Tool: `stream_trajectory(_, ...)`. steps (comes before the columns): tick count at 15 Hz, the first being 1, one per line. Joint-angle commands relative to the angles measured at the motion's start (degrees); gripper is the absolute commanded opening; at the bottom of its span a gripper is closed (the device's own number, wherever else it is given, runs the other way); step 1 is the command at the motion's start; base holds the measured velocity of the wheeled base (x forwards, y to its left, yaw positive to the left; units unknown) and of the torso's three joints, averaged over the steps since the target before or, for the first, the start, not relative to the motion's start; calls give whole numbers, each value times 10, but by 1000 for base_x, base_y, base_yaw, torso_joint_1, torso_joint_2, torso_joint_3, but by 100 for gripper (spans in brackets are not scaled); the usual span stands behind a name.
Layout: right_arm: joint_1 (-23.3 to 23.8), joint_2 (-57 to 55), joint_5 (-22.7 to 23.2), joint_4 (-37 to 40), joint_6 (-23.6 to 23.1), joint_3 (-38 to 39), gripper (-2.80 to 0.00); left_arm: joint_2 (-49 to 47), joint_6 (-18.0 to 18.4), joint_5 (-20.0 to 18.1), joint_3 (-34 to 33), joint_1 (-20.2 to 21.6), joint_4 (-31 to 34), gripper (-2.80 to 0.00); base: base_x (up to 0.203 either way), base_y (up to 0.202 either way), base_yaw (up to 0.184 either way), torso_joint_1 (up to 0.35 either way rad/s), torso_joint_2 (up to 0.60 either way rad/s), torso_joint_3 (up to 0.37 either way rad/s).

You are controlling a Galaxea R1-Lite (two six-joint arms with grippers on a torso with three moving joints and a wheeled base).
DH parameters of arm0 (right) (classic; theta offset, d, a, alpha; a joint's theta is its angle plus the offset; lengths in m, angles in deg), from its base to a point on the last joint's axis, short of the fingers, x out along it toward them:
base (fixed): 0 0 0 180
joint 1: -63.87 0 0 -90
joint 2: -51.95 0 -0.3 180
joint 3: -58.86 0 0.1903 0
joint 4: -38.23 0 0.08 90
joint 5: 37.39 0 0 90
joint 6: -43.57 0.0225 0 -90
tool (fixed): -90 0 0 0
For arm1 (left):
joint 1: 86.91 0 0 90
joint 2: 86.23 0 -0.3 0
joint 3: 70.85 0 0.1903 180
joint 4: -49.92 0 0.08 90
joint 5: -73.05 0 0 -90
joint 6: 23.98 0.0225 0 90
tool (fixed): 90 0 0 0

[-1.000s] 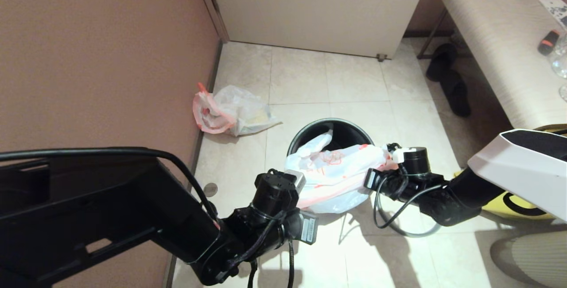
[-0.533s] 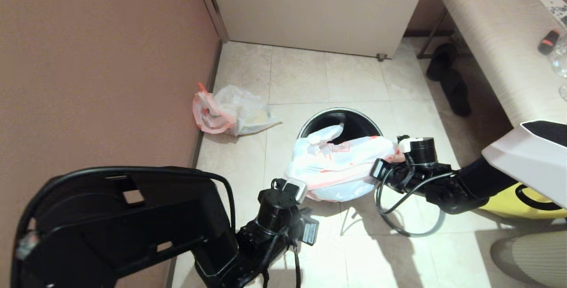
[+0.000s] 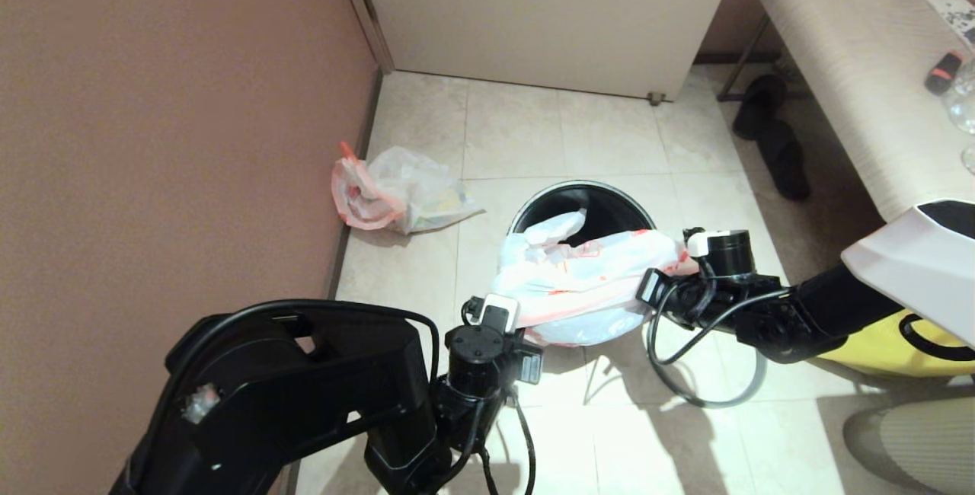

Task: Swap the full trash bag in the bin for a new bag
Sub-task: Put the new garbage bag on the trash can

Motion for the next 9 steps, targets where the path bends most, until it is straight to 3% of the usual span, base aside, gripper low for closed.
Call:
stream_trajectory(1, -1, 1, 1, -1, 2, 0, -280, -8, 1, 1, 5, 8, -5, -280, 0, 0, 0, 0, 0, 0)
stream_trajectory(4, 0, 0, 32, 21, -4, 0, -280, -10, 23, 1, 17, 41, -6, -280, 0, 0, 0, 0, 0, 0)
stream_trajectory(7, -6, -2, 31, 25, -34, 5, -280, -10, 51, -10, 58, 107, 1, -280, 0, 0, 0, 0, 0, 0)
stream_trajectory(9, -16, 0, 29, 25, -43, 11, -280, 4, 53, -14, 62, 118, 18, -280, 0, 0, 0, 0, 0, 0)
